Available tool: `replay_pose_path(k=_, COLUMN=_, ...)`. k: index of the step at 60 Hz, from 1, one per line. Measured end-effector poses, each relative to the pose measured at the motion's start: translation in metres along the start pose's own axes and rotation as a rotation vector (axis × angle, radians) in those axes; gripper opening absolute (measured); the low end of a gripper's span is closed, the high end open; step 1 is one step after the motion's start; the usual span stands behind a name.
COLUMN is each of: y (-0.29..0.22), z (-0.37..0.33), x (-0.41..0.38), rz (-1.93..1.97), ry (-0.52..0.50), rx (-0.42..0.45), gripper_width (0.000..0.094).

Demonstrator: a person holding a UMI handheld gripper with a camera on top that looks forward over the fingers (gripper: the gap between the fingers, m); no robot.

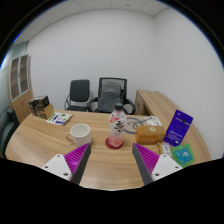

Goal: Pour water

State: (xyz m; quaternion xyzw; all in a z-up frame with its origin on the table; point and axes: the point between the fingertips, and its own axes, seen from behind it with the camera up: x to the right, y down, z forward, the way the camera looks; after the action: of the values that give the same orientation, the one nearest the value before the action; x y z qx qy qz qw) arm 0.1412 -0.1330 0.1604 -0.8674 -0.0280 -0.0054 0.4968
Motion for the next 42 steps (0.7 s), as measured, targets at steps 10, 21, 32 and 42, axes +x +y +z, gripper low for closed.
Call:
replay_pose_path(k=10, y=0.011, z=-0.104, x=-0.021, rz=0.02, ry=0.057, rx=-0.015, gripper_width=0.0857)
replay_pose_path(k=21, y=0.028, z=-0.179, x=-0.036, rz=0.044, ry=0.087, rx=-0.017, gripper_width=0.0855)
replay_pose_path(k=32, y=0.041, z=-0.215, x=-0.04, rz=0.047, ry=0.119, rx=-0.018, gripper_width=0.0854)
replay_pose_path(k=42, y=0.047, z=-0.224, x=-0.041, rz=0.064, ry=0.124, rx=-0.03, gripper_width=0.0854)
